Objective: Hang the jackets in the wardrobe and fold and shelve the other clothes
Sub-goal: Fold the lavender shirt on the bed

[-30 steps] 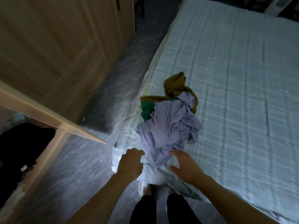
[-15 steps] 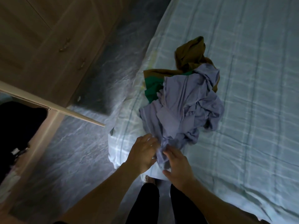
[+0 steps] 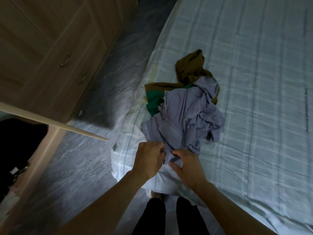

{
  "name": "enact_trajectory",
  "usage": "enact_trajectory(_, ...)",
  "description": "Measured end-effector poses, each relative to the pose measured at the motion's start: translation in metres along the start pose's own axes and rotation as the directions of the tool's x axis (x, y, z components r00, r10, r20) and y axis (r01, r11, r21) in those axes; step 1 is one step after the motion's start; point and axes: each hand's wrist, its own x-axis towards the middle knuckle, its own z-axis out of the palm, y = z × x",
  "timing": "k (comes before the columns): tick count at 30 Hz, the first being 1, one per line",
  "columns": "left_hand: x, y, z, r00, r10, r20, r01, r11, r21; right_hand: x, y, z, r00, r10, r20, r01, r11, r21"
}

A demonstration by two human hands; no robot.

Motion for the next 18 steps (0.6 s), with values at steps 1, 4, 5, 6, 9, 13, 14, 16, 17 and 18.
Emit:
enact_trajectory(1, 0.006, 0.007, -0.009, 1.0, -0.016, -0.001, 0.016, 1.0, -0.021, 0.003, -0.005, -0.009, 1.0, 0.003, 0.021, -0.003, 1.0, -0.001)
enact_trajectory(4, 0.02, 0.03, -0.036, 0.998, -0.059, 0.01, 0.06, 0.986, -0.153, 0.01, -0.024, -0.035, 1.0, -0.014, 0.021, 0.015, 0.996, -0.085)
enact_trajectory(5, 0.024, 0.039, -0.046, 0.998, -0.067, 0.017, 0.069, 0.977, -0.2, 0.012, -0.031, -0.044, 1.0, -0.018, 0.002, 0.018, 0.994, -0.104)
enact_trajectory(6, 0.029, 0.048, -0.056, 0.998, -0.063, 0.017, 0.066, 0.969, -0.238, 0.014, -0.037, -0.053, 1.0, -0.018, -0.021, 0.016, 0.994, -0.109)
enact_trajectory(9, 0.041, 0.077, -0.089, 1.0, -0.013, -0.008, 0.01, 0.957, -0.29, 0.017, -0.056, -0.084, 0.994, -0.049, -0.098, 0.046, 0.998, -0.032)
enact_trajectory(13, 0.056, 0.115, -0.136, 0.996, 0.09, -0.028, -0.094, 0.959, -0.267, 0.018, -0.085, -0.137, 0.981, -0.063, -0.183, 0.087, 0.988, 0.125)
enact_trajectory(14, 0.059, 0.125, -0.149, 0.992, 0.12, -0.038, -0.126, 0.957, -0.26, 0.018, -0.092, -0.151, 0.978, -0.051, -0.204, 0.086, 0.982, 0.166)
enact_trajectory(16, 0.065, 0.144, -0.175, 0.98, 0.189, -0.062, -0.198, 0.945, -0.261, 0.019, -0.106, -0.183, 0.97, -0.005, -0.244, 0.064, 0.969, 0.237)
enact_trajectory(17, 0.068, 0.153, -0.188, 0.974, 0.216, -0.062, -0.225, 0.935, -0.273, 0.019, -0.114, -0.201, 0.965, 0.008, -0.264, 0.064, 0.962, 0.264)
enact_trajectory(18, 0.071, 0.163, -0.201, 0.968, 0.243, -0.057, -0.249, 0.924, -0.29, 0.02, -0.122, -0.219, 0.959, 0.007, -0.284, 0.078, 0.955, 0.286)
